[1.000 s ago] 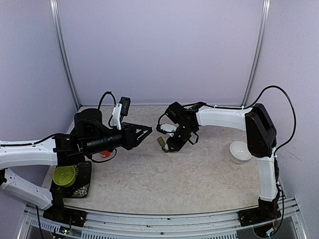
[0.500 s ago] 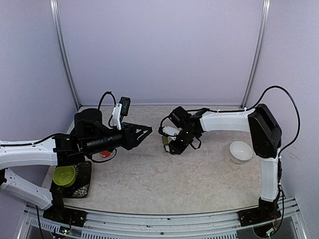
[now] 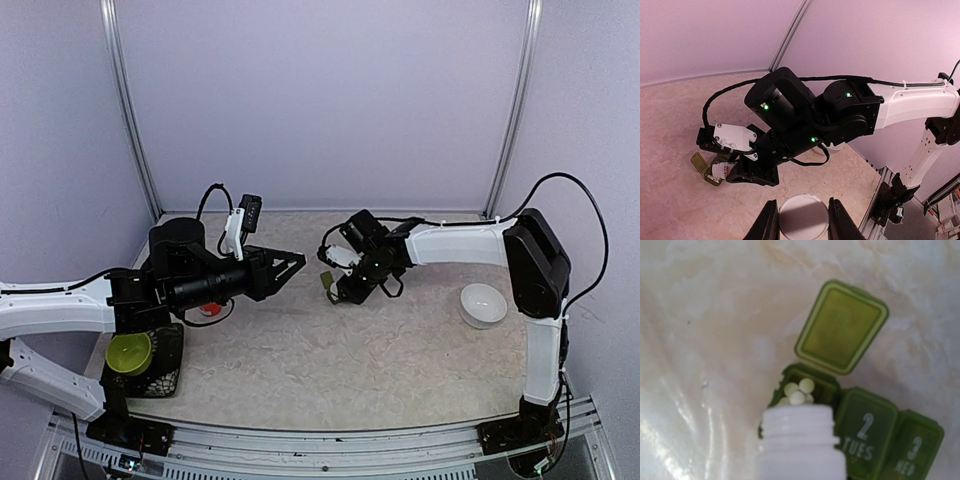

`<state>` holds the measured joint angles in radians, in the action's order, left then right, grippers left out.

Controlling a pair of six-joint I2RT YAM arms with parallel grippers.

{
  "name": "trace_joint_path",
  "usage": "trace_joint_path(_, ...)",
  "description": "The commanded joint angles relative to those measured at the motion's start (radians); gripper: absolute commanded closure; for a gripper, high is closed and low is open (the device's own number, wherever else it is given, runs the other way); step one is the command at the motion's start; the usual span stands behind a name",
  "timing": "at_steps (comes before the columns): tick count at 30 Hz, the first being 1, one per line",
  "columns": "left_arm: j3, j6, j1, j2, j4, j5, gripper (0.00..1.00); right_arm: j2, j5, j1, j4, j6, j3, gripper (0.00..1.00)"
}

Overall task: Sort the pills into containers
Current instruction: Pour the pill into the compartment of the pill container.

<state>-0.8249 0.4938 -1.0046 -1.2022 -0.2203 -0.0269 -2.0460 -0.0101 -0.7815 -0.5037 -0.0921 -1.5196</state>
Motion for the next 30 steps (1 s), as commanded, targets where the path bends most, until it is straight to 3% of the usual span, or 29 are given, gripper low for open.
trace_joint_path(1,-0.003,0.003,0.0,0.003,-0.023,0.002,0.79,0.044,0.017,-0.01,0.036,0.007,0.024,0.94)
trace_joint_path(16,-0.005,0.006,-0.002,0.001,-0.024,0.001,0.79,0.15,-0.005,-0.01,0.28,0.035,0.236,0.94)
trace_joint_path(30,-0.025,0.001,-0.005,-0.006,-0.012,0.002,0.8,0.304,-0.077,-0.009,0.831,0.049,0.598,0.96)
